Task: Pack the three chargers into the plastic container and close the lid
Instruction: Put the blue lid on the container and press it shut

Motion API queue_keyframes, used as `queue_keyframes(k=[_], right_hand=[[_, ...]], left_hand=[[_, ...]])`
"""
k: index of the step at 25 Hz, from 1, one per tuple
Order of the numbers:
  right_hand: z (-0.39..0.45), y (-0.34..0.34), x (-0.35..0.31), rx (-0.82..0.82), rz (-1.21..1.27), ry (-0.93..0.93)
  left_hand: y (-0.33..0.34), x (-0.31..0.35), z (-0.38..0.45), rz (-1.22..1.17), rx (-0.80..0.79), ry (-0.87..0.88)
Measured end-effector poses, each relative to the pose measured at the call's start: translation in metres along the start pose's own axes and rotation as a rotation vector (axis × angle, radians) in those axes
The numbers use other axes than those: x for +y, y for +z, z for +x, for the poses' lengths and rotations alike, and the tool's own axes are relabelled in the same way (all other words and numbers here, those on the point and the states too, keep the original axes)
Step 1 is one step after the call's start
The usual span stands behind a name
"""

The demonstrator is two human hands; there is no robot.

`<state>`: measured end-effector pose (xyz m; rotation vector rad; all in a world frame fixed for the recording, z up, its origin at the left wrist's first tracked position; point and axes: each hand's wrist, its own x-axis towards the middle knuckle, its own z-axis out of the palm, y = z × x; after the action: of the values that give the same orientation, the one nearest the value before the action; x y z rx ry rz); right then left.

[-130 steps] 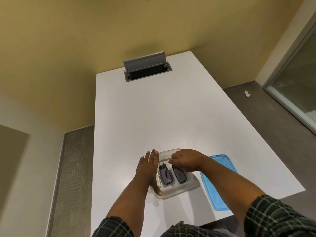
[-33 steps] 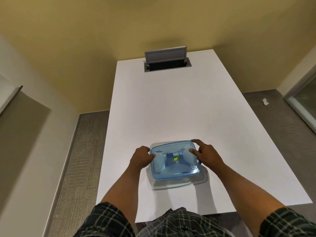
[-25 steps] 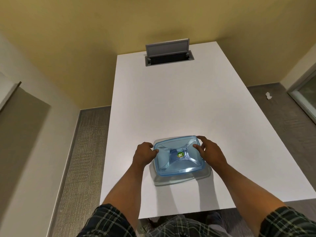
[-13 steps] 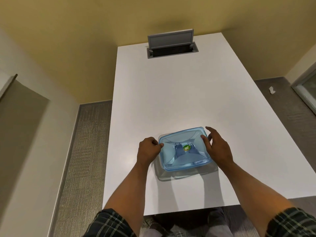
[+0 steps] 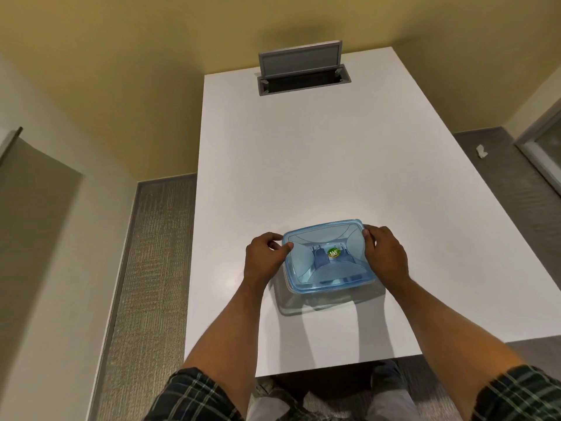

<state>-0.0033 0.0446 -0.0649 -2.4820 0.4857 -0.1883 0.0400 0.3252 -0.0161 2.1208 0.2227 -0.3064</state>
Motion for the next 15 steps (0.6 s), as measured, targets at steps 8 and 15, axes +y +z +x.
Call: queue_keyframes(k=[8,15], right_hand=[[-0.005,-0.005,-0.009,0.038,-0.109,-0.015],[-0.005,-0.012,-0.012,-0.054,-0.252,-0.099]], left_hand=[[0.004,-0.005,0.002,-0.057,0.052,-0.013],[0.009,-0.001,0.001,-0.052,0.108,-0.014]])
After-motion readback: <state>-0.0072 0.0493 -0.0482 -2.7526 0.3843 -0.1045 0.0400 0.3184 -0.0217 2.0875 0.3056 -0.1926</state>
